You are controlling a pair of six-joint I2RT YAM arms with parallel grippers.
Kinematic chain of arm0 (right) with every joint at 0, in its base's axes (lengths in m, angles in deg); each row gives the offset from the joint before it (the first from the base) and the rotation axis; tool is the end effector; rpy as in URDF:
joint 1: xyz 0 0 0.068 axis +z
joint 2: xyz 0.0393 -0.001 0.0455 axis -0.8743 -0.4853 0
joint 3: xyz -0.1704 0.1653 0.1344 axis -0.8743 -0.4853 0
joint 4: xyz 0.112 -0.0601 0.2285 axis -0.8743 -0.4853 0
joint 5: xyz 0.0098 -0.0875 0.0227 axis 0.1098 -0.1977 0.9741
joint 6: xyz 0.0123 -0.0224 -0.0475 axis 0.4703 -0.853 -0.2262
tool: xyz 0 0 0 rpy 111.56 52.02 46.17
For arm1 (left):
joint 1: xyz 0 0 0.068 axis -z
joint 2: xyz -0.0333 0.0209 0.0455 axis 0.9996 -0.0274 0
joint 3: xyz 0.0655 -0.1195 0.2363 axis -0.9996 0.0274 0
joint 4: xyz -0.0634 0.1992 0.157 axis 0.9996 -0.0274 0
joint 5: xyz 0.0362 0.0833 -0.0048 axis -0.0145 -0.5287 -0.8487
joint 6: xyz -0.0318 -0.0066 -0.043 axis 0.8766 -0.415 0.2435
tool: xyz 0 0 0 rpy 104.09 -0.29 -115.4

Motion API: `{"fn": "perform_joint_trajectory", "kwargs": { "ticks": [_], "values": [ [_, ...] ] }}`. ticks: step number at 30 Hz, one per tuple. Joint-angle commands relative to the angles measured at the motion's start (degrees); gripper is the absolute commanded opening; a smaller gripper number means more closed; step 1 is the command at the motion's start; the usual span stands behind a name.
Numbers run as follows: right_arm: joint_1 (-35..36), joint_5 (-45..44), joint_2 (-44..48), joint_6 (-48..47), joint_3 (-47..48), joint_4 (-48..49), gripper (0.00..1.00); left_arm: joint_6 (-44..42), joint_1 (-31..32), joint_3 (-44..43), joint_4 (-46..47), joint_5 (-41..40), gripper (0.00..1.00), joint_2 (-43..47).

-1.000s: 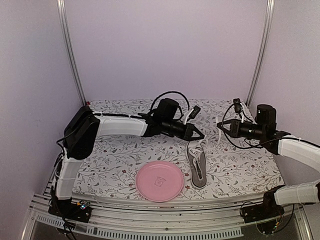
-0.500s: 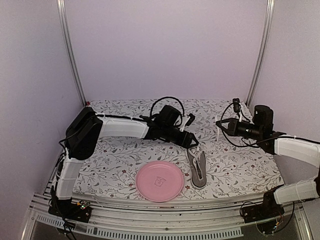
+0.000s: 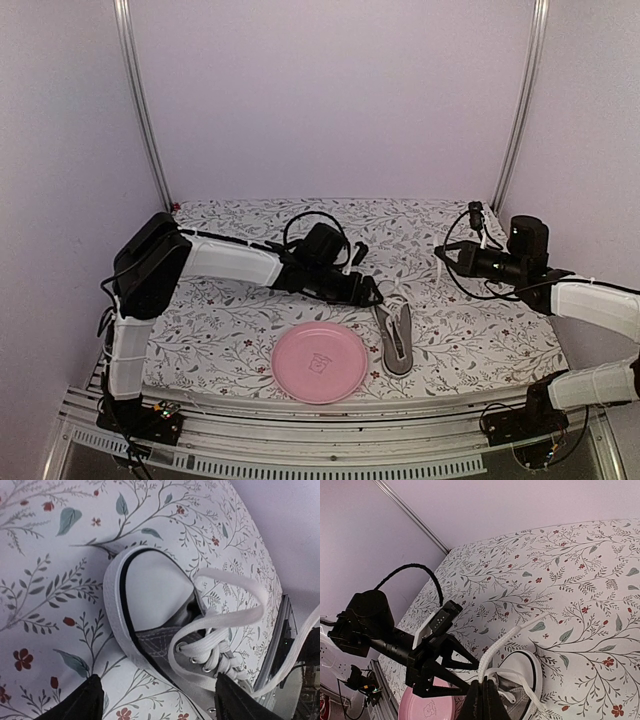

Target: Tie the shoes

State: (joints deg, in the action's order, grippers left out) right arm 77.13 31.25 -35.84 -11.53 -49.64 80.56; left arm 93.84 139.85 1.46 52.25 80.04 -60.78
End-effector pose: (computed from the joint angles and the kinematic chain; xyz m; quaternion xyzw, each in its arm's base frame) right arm 0.2351 0.0873 0.2346 -0.1006 0.7888 0.4000 0.4558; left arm 0.2910 -0.3819 0.1579 0.2094 0.8803 -0.3722 0.2067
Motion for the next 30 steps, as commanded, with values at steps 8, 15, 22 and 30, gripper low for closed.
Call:
{"fn": "perform_joint_trajectory", "kwargs": {
  "ticks": [8, 15, 22, 30],
  "values": [
    [0.39, -1.05, 1.1, 0.04, -0.58, -0.42, 0.02, 11.7, -1.76, 2.86, 11.11, 9.67, 0.67, -0.83],
    [0.41, -1.7, 1.3, -0.67, -0.74, -1.26, 0.02, 13.14, -1.84, -0.5, 10.65, 11.4, 0.52, -4.34],
    [0.38, -2.23, 1.72, -1.1, -0.8, -1.79, 0.02, 14.96, -1.76, -1.43, 10.72, 12.48, 0.4, -6.28],
    [0.36, -2.8, 1.74, -1.35, -0.73, -2.21, 0.02, 17.58, -1.49, 0.52, 15.93, 15.25, 0.14, -5.07]
  ]
}}
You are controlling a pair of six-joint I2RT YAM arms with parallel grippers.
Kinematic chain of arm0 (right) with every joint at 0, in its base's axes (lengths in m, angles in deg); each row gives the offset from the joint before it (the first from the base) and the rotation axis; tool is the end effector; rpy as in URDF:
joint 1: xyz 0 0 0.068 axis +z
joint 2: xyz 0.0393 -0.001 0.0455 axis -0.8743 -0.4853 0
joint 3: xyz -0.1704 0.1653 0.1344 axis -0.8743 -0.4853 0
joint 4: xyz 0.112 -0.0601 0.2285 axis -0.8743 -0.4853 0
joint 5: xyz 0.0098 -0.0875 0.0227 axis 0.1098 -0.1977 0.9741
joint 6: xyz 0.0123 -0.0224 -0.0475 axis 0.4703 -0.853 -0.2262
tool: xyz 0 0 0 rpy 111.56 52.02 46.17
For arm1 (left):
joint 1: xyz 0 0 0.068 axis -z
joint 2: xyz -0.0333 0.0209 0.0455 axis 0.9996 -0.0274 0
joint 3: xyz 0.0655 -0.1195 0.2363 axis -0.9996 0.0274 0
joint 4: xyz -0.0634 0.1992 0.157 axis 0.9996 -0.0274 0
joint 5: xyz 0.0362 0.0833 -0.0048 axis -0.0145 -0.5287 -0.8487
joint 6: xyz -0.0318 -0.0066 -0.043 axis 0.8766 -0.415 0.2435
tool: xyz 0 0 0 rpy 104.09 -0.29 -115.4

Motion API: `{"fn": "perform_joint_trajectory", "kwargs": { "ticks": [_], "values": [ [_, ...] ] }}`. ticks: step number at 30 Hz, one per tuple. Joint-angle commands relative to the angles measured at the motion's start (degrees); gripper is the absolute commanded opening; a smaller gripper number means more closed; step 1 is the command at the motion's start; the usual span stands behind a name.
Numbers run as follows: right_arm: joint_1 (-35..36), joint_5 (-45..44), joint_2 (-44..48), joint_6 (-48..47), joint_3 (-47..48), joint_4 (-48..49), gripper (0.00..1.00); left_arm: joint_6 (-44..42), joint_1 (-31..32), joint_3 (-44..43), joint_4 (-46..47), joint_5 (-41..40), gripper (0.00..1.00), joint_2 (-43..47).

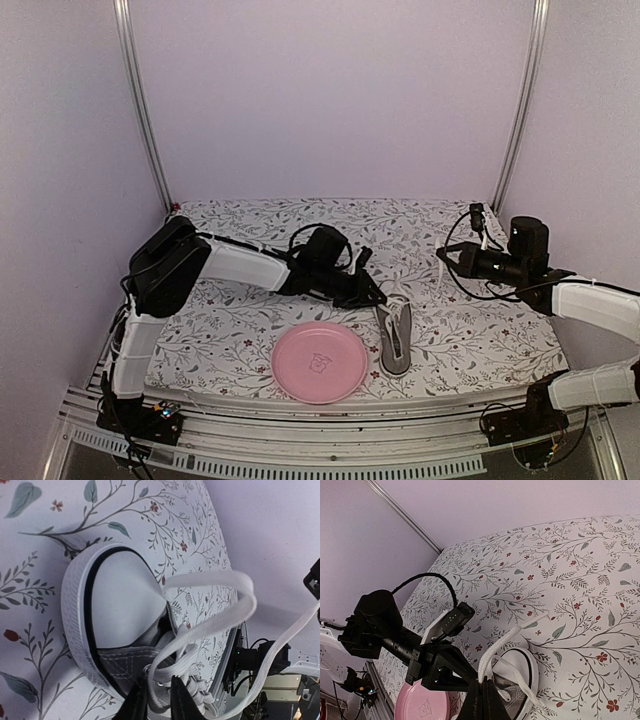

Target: Tie the shoes

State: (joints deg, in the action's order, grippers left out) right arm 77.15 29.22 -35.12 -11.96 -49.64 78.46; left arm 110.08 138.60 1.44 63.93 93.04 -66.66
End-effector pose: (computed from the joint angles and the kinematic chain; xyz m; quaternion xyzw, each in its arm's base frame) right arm 0.2333 0.0857 0.2337 -0.0904 0.7980 0.3847 0.4550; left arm 0.3028 -0.3911 0.1289 0.1298 0.8586 -0.4845 0.1063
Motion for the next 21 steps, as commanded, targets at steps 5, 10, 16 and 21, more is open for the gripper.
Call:
{"fn": "perform_joint_trajectory", "kwargs": {
  "ticks": [5, 10, 16, 21],
  "values": [
    [0.34, -1.3, 1.05, -2.51, 1.65, -1.95, 0.02, 1.84, -0.18, 3.78, 10.91, 2.99, 0.0, 4.23],
    [0.34, -2.06, -0.07, -4.49, 5.69, -3.38, 0.02, -0.4, -0.06, 4.56, 15.38, 6.55, 0.0, 5.48],
    [0.34, -3.41, -3.99, -5.46, 11.12, -4.38, 0.02, -2.12, 0.57, 4.6, 22.24, 13.67, 0.0, 5.01],
    [0.74, -2.65, -6.91, -5.79, 14.6, -4.14, 0.02, -3.13, 0.8, 3.17, 23.78, 17.18, 0.0, 3.47]
  ]
}}
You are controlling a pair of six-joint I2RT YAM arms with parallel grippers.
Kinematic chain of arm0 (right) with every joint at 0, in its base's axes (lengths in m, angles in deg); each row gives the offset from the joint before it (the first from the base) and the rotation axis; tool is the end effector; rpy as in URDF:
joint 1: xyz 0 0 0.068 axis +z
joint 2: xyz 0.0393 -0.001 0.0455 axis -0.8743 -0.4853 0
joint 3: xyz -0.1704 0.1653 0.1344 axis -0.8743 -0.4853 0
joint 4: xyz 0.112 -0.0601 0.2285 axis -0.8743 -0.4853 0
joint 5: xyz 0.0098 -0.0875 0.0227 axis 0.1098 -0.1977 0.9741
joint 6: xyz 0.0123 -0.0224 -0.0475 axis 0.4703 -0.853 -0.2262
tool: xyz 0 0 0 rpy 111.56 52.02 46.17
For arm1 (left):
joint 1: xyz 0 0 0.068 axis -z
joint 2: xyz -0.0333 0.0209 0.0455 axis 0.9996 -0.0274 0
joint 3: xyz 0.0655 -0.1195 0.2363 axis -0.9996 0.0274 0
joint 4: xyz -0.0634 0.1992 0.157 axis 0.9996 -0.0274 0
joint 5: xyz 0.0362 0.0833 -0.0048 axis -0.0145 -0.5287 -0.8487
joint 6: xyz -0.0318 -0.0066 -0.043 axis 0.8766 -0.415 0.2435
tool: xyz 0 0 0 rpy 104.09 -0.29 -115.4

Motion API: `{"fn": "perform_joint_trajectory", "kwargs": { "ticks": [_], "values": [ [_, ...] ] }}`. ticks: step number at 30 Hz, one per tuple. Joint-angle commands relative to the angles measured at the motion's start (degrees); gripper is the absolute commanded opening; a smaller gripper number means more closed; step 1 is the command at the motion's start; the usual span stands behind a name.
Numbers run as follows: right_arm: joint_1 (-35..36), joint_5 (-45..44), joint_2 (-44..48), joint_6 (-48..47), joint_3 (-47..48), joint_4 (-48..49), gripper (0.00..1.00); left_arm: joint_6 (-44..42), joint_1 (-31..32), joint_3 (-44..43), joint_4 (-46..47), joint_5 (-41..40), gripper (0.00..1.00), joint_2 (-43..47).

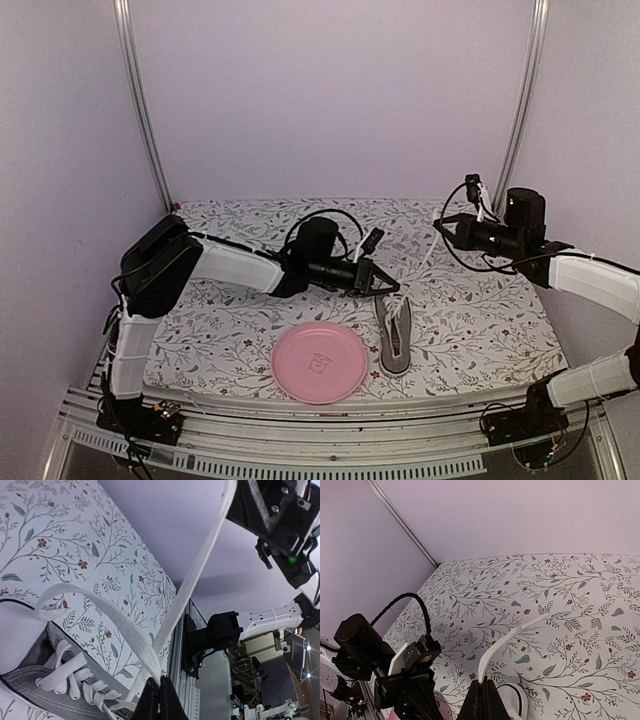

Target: Tie the shoes

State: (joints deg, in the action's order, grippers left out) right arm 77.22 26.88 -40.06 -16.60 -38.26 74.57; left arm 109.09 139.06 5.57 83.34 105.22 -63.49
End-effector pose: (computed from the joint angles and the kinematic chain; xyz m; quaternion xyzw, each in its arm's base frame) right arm 0.2636 0.0935 0.2735 -0.1161 0.7847 0.3543 0.4952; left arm 0.2932 -0.3953 0.1657 0.2335 0.7464 -0.6079 0.1372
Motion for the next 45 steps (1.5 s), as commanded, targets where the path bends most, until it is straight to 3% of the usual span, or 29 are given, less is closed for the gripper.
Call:
{"fn": "perform_joint_trajectory", "kwargs": {
  "ticks": [1, 13, 36, 45],
  "values": [
    [0.77, -0.19, -2.48, -1.14, 3.78, -0.18, 0.02, -2.33, 0.37, -1.32, 4.23, 5.37, 0.0, -0.12],
    [2.74, 2.16, -7.92, -2.19, 8.57, 0.86, 0.02, -7.34, 0.17, -7.2, -4.34, 4.33, 0.03, -4.13],
    [3.52, 3.84, -10.12, -2.63, 8.82, 1.54, 0.02, -9.0, -0.32, -12.7, -7.63, 4.54, 0.2, -8.41],
    [3.72, 4.32, -10.9, -2.8, 9.24, 1.52, 0.02, -9.15, -0.34, -14.51, -8.13, 5.31, 0.18, -9.38]
  ]
}}
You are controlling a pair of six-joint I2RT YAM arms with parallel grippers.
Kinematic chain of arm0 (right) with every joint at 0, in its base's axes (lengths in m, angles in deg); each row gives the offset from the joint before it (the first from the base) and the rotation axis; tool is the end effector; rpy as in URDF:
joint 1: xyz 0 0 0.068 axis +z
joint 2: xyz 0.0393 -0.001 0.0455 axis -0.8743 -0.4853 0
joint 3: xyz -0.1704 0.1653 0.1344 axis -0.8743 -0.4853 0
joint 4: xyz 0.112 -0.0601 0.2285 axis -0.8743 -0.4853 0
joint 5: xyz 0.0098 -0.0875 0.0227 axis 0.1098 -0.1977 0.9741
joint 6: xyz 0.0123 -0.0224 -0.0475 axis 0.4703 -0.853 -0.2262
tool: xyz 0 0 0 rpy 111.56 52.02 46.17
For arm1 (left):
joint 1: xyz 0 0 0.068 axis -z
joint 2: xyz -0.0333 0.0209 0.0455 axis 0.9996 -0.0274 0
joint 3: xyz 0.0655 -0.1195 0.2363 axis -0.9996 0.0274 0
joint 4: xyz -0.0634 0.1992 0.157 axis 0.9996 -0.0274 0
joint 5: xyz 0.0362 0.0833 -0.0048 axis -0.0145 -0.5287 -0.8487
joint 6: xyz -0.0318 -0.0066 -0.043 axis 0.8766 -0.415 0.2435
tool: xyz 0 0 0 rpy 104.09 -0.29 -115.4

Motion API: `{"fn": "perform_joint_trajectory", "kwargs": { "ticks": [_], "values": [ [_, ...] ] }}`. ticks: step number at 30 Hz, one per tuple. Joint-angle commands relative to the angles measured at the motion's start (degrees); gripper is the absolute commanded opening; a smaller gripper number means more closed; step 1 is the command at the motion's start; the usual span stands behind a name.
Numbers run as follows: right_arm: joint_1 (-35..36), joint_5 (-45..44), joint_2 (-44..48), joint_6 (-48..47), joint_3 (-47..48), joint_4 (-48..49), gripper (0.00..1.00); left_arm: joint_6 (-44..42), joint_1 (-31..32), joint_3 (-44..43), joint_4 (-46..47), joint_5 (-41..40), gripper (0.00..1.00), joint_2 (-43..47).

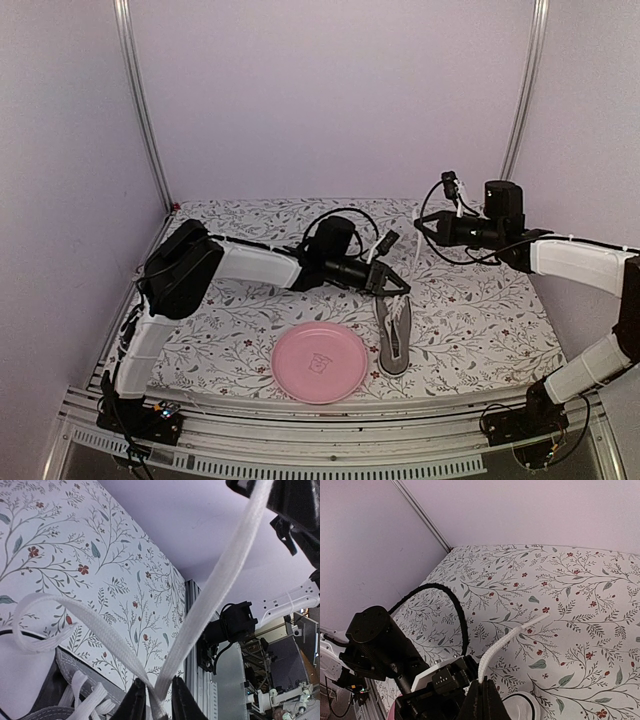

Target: Tie the shoes

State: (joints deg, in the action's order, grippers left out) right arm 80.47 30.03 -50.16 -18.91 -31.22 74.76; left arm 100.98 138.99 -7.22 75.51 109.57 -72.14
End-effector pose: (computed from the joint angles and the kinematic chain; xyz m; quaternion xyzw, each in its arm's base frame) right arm 0.2941 0.1230 0.2673 -0.1649 0.7867 0.3748 0.4620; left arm 0.3143 -0.4230 0.1500 0.2959 0.7325 -0.5987 0.1319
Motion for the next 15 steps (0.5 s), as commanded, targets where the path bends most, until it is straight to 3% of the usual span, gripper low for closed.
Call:
{"fn": "perform_joint_trajectory", "kwargs": {
  "ticks": [1, 9, 15],
  "values": [
    [0.45, 1.3, -0.93, -0.49, 2.29, 1.33, 0.02, -1.01, -0.21, -1.91, -0.36, 1.12, 0.18, -0.85],
    [0.84, 1.68, -2.43, -0.58, 2.96, 1.26, 0.02, -1.92, -0.17, -3.31, -0.96, 2.34, 0.19, -1.08],
    [1.1, 1.75, -3.07, -0.59, 3.08, 1.27, 0.02, -2.37, -0.2, -3.14, -1.36, 2.15, 0.04, -0.83]
  ]
}}
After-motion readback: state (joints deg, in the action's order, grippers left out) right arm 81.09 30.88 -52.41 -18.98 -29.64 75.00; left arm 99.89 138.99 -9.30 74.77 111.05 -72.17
